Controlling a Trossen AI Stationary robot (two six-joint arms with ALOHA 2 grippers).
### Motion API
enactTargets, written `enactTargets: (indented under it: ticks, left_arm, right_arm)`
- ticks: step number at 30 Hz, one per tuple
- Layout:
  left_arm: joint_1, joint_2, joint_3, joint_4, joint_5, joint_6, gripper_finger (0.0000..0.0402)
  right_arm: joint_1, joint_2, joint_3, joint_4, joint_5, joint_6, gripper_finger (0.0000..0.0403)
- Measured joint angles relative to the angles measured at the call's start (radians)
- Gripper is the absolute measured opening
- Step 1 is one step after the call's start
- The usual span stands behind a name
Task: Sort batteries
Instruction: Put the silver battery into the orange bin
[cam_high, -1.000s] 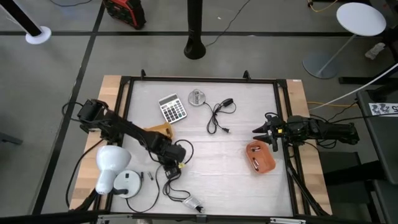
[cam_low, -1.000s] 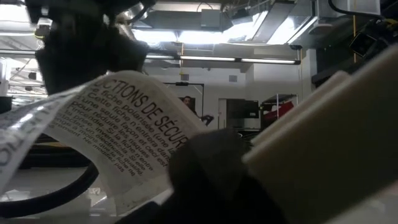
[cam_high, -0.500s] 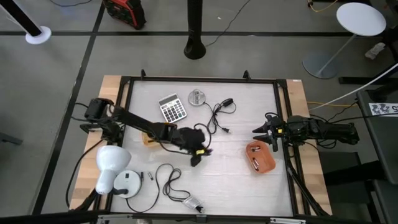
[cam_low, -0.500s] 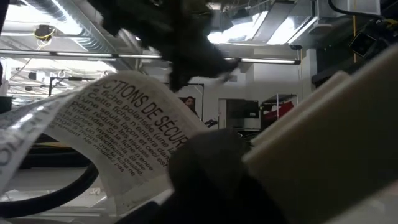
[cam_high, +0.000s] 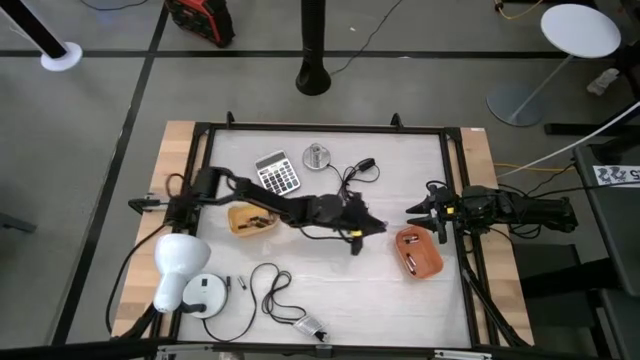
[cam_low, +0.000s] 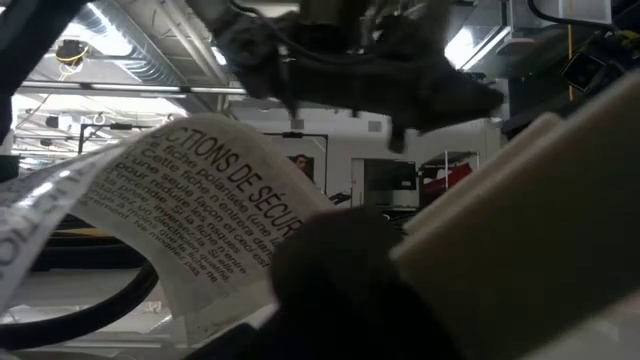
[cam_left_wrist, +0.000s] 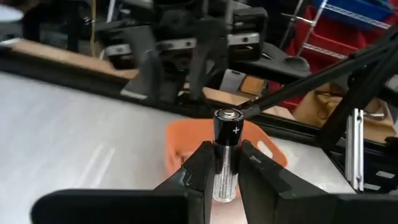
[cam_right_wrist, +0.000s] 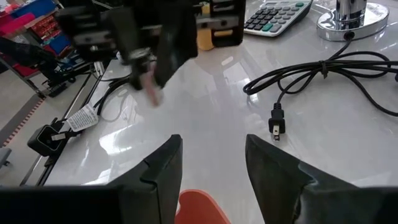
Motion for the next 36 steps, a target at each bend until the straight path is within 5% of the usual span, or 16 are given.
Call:
enactTargets:
  ticks: [17,32,36]
  left_arm:
    - [-0.065,0.384,0.484,-0.006,0.018,0.153,0.0053]
    - [-0.054,0.41,0.521,-0.078,-0.028,0.063,0.0153]
    - [-0.044,0.377,0.52,-0.129,0.026,0.019,0.0159]
  right_arm:
    - [0.0,0.0,0.0,0.0,0.001,0.0,0.017]
    - [0.0,0.0,0.0,0.0,0.001,0.0,0.017]
    - [0.0,0.0,0.0,0.0,0.001,0.0,0.017]
